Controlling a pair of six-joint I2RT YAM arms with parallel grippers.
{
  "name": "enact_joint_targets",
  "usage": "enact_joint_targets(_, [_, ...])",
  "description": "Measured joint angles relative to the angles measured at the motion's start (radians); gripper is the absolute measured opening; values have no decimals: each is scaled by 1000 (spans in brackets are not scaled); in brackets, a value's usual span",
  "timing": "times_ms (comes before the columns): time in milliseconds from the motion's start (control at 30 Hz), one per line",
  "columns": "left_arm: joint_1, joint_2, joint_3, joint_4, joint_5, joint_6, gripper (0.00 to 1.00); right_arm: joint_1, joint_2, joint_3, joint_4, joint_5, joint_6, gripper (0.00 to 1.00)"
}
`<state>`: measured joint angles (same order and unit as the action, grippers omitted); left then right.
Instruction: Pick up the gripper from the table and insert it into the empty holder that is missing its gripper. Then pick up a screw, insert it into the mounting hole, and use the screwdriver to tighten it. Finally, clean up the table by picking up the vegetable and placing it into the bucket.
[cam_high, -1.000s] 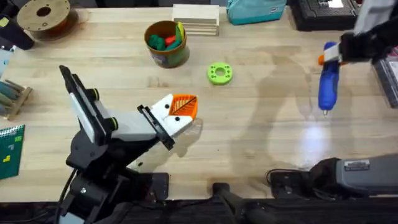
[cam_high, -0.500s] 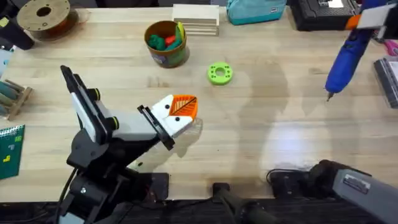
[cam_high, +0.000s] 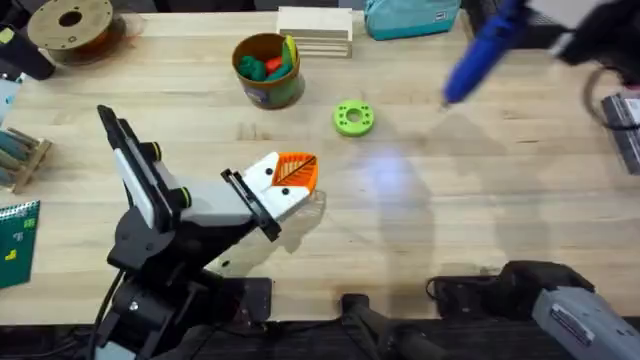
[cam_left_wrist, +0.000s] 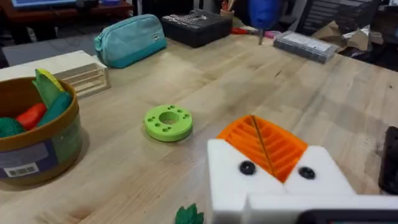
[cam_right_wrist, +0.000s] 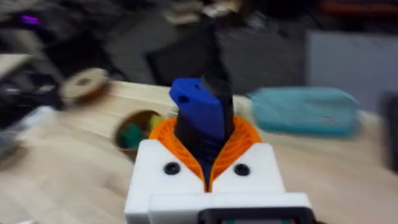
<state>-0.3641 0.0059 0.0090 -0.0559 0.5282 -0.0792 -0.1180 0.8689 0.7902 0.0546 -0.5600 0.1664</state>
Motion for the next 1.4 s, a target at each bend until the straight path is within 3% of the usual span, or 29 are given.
enact_joint_targets(133, [0,0,0,0,0,0,5,217,41,-81,298,-20,75,30])
enact_joint_targets(300, [0,0,0,0,0,0,5,487,162,-87,577,-41,79,30])
enact_joint_targets(433, [0,0,0,0,0,0,5,657,260,-88,803,-36,76,30])
enact_joint_targets(533, [0,0,0,0,0,0,5,748,301,-88,876,-30,76,30])
enact_joint_targets(733, [0,0,0,0,0,0,5,814,331,-88,871,-17,76,30])
enact_joint_targets(1400, [0,0,0,0,0,0,5,864,331,-88,860,-5,76,30])
